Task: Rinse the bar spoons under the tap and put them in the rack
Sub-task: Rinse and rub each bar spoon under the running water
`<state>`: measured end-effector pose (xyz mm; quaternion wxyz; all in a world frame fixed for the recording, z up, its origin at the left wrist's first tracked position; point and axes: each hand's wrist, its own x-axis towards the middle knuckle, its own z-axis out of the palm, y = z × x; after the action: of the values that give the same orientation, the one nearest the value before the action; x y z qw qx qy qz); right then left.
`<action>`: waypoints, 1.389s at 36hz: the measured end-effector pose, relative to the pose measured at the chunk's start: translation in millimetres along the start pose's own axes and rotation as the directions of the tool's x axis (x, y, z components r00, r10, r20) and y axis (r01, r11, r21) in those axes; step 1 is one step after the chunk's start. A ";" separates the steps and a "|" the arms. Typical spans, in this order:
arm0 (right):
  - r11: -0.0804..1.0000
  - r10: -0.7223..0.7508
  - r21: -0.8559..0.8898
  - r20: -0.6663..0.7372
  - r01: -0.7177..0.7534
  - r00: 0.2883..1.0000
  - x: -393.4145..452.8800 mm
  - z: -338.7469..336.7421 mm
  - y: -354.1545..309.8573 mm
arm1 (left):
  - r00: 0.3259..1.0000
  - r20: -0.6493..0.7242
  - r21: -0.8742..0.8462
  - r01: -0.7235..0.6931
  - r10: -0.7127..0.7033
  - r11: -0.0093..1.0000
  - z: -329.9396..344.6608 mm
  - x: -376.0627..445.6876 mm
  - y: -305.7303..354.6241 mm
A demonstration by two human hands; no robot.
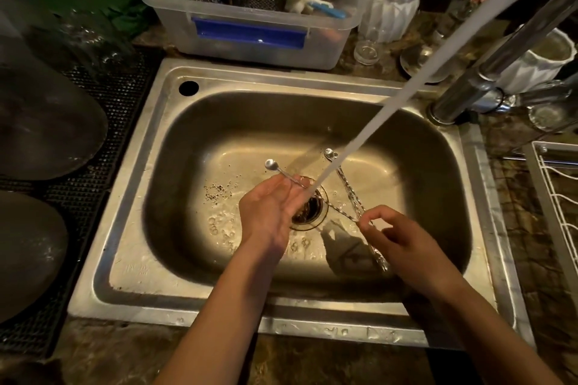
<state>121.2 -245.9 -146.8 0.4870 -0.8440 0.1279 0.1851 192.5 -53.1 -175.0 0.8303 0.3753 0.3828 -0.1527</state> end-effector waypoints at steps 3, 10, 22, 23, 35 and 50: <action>0.996 -0.009 -0.085 0.024 0.011 1.000 -6.6 -5.8 3.5 | 1.000 0.003 -0.003 -0.010 0.010 1.000 1.1 -1.3 0.1; 0.989 0.004 -0.151 0.049 0.004 0.999 -11.5 -15.9 7.0 | 0.999 0.039 -0.008 -0.021 0.022 1.000 3.3 -4.0 0.5; 0.923 -0.016 -0.381 0.089 0.049 0.996 -19.3 -31.5 -13.5 | 0.999 -0.021 0.062 -0.029 0.030 0.998 4.2 -6.9 0.8; 0.913 -0.020 -0.404 0.090 0.055 0.996 -20.0 -32.8 -15.3 | 0.999 -0.031 0.077 -0.035 0.038 0.996 3.6 -5.6 0.4; 0.830 -0.072 -0.554 0.014 0.068 0.997 -32.4 -25.3 -23.3 | 0.999 -0.010 0.303 -0.038 0.043 0.952 0.5 0.4 -9.4; 0.945 -0.134 -0.325 -0.287 0.035 0.948 28.7 13.0 -8.2 | 0.997 0.079 0.391 -0.032 0.001 0.920 3.6 0.1 -14.2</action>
<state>147.8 -231.5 -158.9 0.3275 -0.9341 0.1335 0.0492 186.8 -65.3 -180.7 0.7540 0.5306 0.3089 -0.2335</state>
